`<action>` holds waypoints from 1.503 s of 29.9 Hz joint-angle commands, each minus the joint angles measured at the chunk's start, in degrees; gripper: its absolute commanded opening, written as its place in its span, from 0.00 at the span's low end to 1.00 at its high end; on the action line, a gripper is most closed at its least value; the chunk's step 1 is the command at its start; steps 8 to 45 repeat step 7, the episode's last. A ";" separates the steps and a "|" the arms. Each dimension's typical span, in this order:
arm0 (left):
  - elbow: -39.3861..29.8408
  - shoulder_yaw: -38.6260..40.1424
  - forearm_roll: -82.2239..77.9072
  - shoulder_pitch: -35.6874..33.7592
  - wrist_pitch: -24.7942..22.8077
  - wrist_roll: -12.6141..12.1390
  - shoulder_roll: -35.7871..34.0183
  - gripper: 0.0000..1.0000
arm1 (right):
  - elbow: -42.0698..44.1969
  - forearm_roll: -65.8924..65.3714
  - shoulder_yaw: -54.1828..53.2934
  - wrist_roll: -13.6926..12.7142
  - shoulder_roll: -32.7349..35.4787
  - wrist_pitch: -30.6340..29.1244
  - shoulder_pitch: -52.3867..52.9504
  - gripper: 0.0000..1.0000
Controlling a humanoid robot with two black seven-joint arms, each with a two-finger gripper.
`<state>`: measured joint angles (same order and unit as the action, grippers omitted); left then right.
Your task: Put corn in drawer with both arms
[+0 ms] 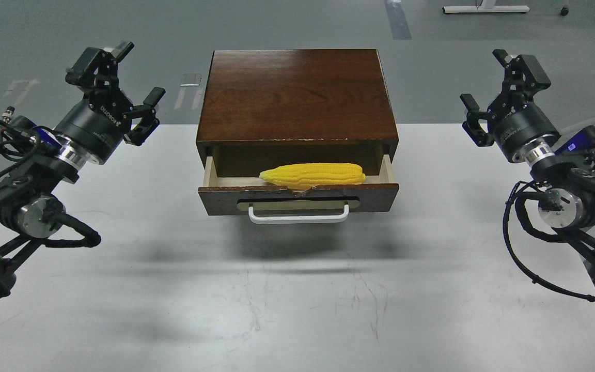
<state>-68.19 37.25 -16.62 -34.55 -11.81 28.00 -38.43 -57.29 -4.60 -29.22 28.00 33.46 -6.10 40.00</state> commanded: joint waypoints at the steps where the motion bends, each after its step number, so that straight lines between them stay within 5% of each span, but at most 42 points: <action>1: 0.17 0.01 -0.16 0.01 0.03 0.00 0.46 0.99 | -0.28 0.03 0.04 0.00 -0.06 0.21 -1.33 1.00; 45: 0.17 -0.07 -0.34 0.01 -0.05 0.00 0.73 0.99 | -0.81 0.03 0.39 0.00 -0.15 -0.14 -1.77 1.00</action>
